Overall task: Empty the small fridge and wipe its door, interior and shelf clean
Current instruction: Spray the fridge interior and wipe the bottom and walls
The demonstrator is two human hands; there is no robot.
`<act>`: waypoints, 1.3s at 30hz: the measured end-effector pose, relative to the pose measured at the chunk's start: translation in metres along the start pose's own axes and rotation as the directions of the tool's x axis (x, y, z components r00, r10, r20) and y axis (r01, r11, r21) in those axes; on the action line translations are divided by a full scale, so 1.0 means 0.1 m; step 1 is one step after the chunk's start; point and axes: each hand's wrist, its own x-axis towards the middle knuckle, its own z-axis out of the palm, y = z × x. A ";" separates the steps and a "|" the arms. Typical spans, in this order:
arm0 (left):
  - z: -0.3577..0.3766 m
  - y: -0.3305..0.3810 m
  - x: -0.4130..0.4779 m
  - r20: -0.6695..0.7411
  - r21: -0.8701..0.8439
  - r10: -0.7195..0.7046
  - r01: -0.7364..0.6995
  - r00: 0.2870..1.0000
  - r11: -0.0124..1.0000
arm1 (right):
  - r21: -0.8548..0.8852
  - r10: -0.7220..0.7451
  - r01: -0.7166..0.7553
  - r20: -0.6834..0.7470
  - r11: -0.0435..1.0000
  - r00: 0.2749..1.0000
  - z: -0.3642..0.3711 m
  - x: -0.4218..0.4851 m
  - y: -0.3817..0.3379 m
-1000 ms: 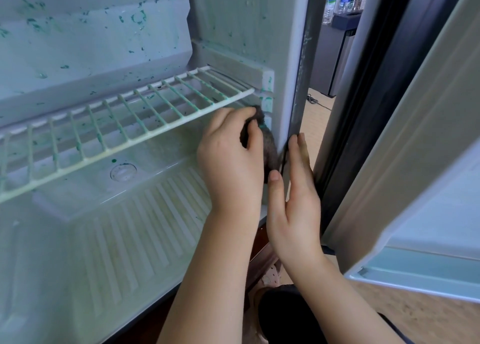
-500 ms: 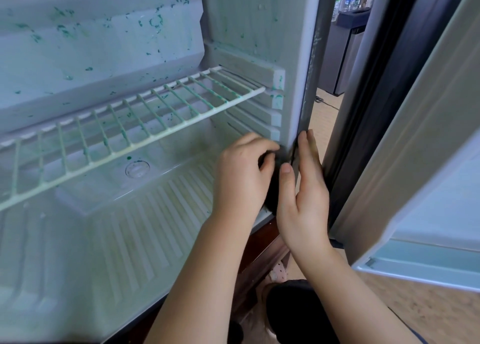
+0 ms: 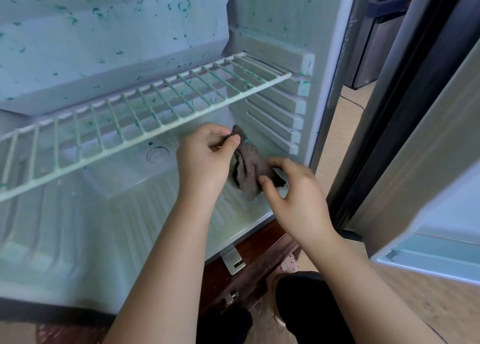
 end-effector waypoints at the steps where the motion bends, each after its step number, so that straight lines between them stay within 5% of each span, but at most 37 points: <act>1: -0.01 0.00 -0.01 0.010 -0.031 -0.040 0.040 0.999 0.999 | -0.022 0.025 -0.024 0.055 0.999 0.998 0.04 0.01 0.02; 8: -0.22 -0.07 0.05 0.063 -0.200 -0.213 0.222 0.975 0.954 | 0.178 0.136 -0.117 -0.097 0.977 0.986 -0.04 0.05 -0.06; 15: -0.41 -0.16 0.07 0.030 0.322 -0.087 0.073 0.996 0.944 | 0.294 0.101 -0.062 -0.118 0.954 0.988 -0.09 0.02 -0.18; 18: -0.41 -0.05 -0.01 0.165 0.237 -0.049 0.008 0.985 0.971 | 0.381 0.120 -0.093 -0.048 0.920 0.992 -0.08 0.01 -0.26; 21: -0.37 0.07 -0.12 0.445 0.058 -0.042 0.018 0.894 0.998 | 0.525 0.105 -0.038 -0.100 0.850 0.989 -0.12 0.03 -0.32; 24: -0.28 0.05 -0.19 0.549 0.060 -0.058 0.030 0.834 0.998 | 0.650 0.156 -0.105 -0.021 0.752 0.987 -0.14 0.06 -0.31; 27: -0.21 -0.01 -0.20 0.503 0.118 -0.054 -0.007 0.863 0.993 | 0.607 0.166 -0.150 0.030 0.780 0.986 -0.13 0.02 -0.29; 31: -0.12 -0.04 -0.12 0.247 0.218 -0.001 -0.054 0.969 0.974 | 0.379 0.136 -0.016 -0.293 0.925 0.946 -0.15 -0.01 -0.26; 34: 0.03 0.03 -0.08 0.113 0.153 0.054 -0.071 0.992 0.986 | 0.409 0.177 0.015 -0.427 0.912 0.887 -0.16 -0.03 -0.24; 39: 0.50 0.21 -0.09 -0.027 0.024 0.146 -0.145 0.989 0.989 | 0.298 0.040 0.118 -0.475 0.947 0.879 -0.13 -0.03 -0.17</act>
